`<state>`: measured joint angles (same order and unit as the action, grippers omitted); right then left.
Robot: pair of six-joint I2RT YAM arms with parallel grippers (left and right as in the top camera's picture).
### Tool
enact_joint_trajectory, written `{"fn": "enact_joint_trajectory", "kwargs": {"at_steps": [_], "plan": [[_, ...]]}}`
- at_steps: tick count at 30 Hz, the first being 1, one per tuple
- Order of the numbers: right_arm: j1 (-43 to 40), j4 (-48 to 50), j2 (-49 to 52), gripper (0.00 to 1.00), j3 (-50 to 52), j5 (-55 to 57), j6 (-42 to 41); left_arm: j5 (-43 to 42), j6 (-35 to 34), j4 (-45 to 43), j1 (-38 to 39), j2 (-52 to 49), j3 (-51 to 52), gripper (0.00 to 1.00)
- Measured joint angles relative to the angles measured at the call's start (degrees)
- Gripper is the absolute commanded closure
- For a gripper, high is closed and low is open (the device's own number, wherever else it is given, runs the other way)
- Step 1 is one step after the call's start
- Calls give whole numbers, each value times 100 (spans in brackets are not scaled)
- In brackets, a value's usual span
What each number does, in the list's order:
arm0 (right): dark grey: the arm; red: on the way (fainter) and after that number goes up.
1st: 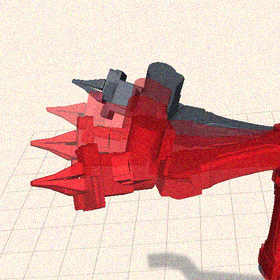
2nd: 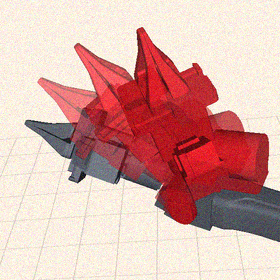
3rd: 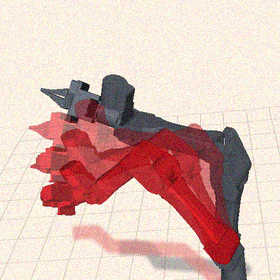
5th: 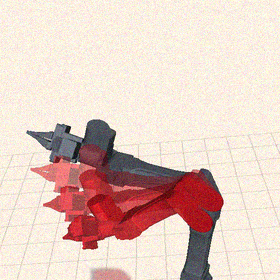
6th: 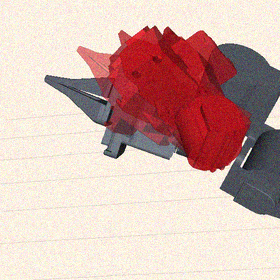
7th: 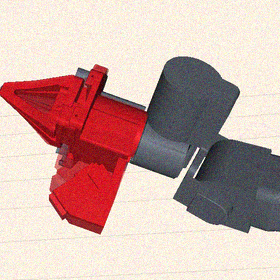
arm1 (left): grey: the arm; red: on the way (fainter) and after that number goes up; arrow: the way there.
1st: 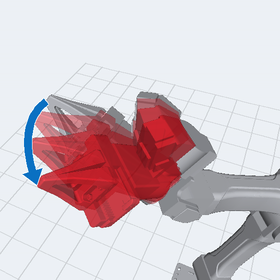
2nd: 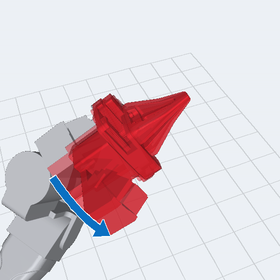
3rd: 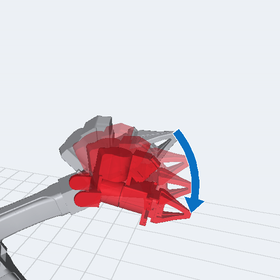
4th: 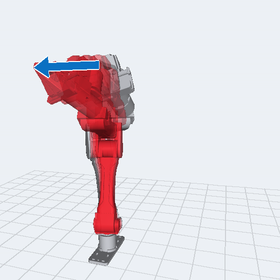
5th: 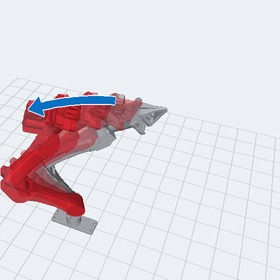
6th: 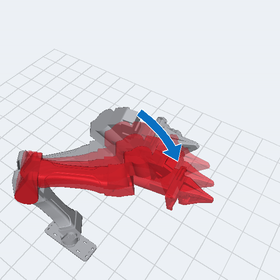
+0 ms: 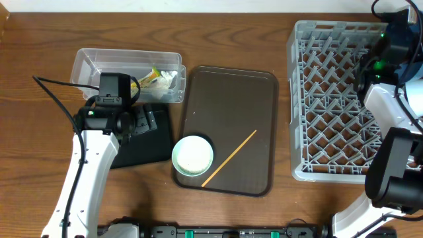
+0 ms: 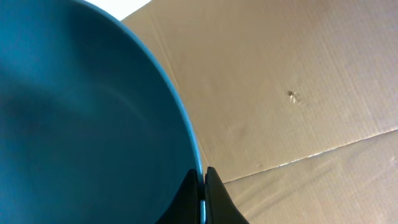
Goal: Sort waste into correct bins and load items into the dishwasher rack
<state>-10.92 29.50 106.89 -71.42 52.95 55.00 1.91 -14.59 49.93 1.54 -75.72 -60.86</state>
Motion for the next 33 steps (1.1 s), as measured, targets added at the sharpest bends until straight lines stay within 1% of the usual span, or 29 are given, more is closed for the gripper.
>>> {"fn": "enact_joint_trajectory", "kwargs": {"at_steps": [4,5,8,11,15,16,18,23,27,30,33], "plan": [[33,-710,0,67,-11,-7,-326,-2,0,0,0,0,0,8],[59,-933,0,64,-11,-13,-422,0,0,0,0,0,0,8],[192,-1412,0,65,-11,-9,-688,0,0,0,0,0,0,8],[332,-1443,0,66,-11,83,-935,0,0,0,0,0,0,8],[422,-1429,-17,60,-11,146,-1220,0,0,0,0,0,0,8],[422,-1443,-55,56,-11,160,-1290,0,0,0,0,0,0,8],[420,-1447,-133,52,-11,173,-1379,0,0,0,0,0,0,8],[420,-1751,-863,50,-9,96,-1744,0,0,0,0,0,0,8],[420,-2437,-1556,49,-20,-4,-2205,-2,0,4,0,0,0,8],[420,-3458,-1976,46,-50,-289,-2815,0,0,0,0,0,0,8],[420,-4424,-2179,47,-61,-833,-3342,-2,0,4,0,0,0,8]]}}
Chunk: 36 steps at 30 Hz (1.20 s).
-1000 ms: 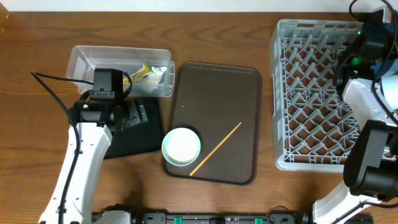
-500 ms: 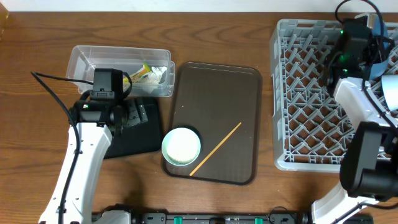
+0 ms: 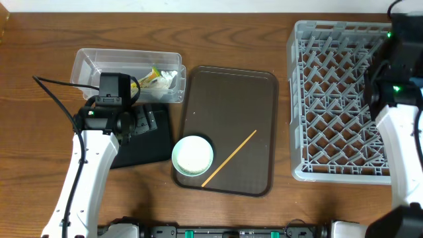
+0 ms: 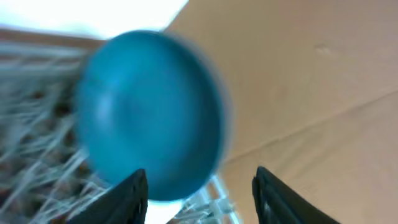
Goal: Sort waste into correct bins and load items into the dishwasher rack
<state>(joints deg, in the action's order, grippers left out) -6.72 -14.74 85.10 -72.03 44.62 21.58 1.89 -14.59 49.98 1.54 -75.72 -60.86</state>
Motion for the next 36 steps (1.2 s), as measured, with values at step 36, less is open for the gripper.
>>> {"fn": "enact_joint_trajectory", "kwargs": {"at_steps": [36], "plan": [[-33,-2002,-52,44,11,-2111,-3724,2,0,-4,0,0,0,8]]}}
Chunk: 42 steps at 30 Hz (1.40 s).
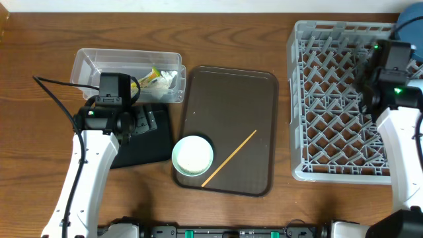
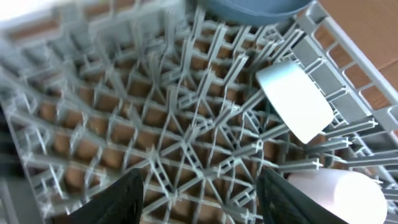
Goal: Sort waste into correct bins and load items into the dishwasher rack
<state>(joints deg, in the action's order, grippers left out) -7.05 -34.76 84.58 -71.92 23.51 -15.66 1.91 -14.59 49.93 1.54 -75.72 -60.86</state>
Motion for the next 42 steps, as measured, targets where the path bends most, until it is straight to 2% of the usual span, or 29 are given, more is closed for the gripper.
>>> {"fn": "enact_joint_trajectory", "kwargs": {"at_steps": [7,14,18,23,27,30,42], "plan": [[-702,748,0,51,0,-328,-785,0,0,0,0,0,0,8],[-1648,1563,92,48,-28,-1235,-1204,0,0,0,0,0,0,8],[-2129,1515,614,47,-470,-1943,-1451,-2,0,2,0,0,0,8],[-2658,824,1585,45,-1598,-2826,-1812,0,-2,0,0,0,0,8],[-2828,476,2109,39,-2192,-3038,-1930,0,0,0,0,0,0,8],[-2857,614,2323,35,-2315,-3126,-1980,0,0,0,0,0,0,8],[-3016,1172,3064,34,-2369,-3204,-2190,0,0,0,0,0,0,8]]}}
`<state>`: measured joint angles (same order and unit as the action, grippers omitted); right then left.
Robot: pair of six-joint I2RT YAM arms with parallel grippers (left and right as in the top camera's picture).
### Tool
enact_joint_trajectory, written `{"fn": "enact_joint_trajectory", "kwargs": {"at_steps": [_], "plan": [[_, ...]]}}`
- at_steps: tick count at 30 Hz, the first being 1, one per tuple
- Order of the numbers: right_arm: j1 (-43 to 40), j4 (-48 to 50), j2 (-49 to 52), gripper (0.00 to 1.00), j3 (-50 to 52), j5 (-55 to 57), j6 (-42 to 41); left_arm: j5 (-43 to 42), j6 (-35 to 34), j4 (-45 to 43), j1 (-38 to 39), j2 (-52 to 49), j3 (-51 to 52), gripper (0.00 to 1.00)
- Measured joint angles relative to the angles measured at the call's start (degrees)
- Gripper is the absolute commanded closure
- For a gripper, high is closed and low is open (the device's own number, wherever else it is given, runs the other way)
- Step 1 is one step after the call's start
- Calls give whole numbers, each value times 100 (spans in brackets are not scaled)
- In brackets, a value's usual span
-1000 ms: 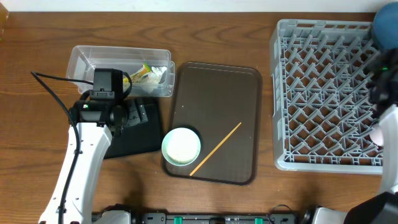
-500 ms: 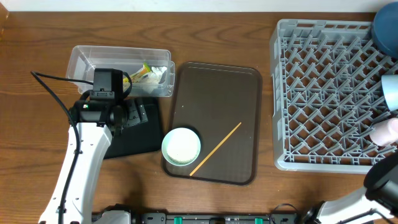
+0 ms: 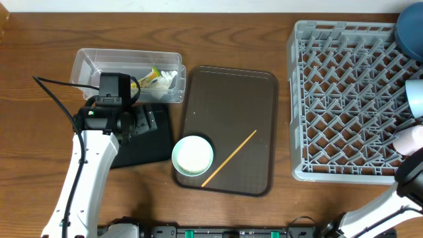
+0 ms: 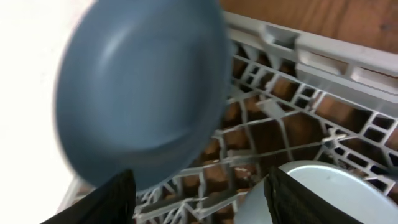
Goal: Sort waste into correct bins and load items into the dishwasher rack
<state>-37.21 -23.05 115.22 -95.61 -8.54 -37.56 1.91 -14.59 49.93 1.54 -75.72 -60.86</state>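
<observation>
A blue plate (image 4: 140, 93) stands on edge in the far right corner of the grey dishwasher rack (image 3: 330, 99), and shows in the overhead view as the plate (image 3: 409, 24). My right gripper (image 4: 205, 202) is open and empty just in front of it, with a pale cup (image 4: 323, 193) by its right finger. On the brown tray (image 3: 231, 92) lie a green-rimmed bowl (image 3: 193, 155) and a wooden chopstick (image 3: 229, 158). My left gripper (image 3: 144, 121) hangs over the black bin (image 3: 149, 142); its jaws are too dark to read.
A clear bin (image 3: 125, 69) holding wrappers sits behind the black bin. Two cups (image 3: 415, 99) stand along the rack's right side. Only a dark part of the right arm (image 3: 411, 173) shows at the overhead view's right edge.
My right arm has gone from above the rack's right side to the frame's right edge. Its wrist view now shows the standing blue plate up close instead of the rack floor. The gripper stays open.
My right gripper was shut on the blue plate's rim at the rack's far right corner. Then it was open, with the plate left standing in the rack. It then looked down over the rack, and now is off to the right. The left arm has not moved.
</observation>
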Motion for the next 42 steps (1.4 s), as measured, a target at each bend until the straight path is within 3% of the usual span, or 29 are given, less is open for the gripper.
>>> {"fn": "enact_joint_trajectory", "kwargs": {"at_steps": [19,21,30,42], "plan": [[-96,761,706,36,-2,-98,-328,-2,0,0,0,0,0,8],[-76,796,719,43,-2,-105,-354,0,0,0,0,0,0,8],[-72,828,719,98,-24,-138,-448,0,0,0,0,0,0,8],[-70,658,678,99,-24,-649,94,0,0,0,0,0,0,8]]}}
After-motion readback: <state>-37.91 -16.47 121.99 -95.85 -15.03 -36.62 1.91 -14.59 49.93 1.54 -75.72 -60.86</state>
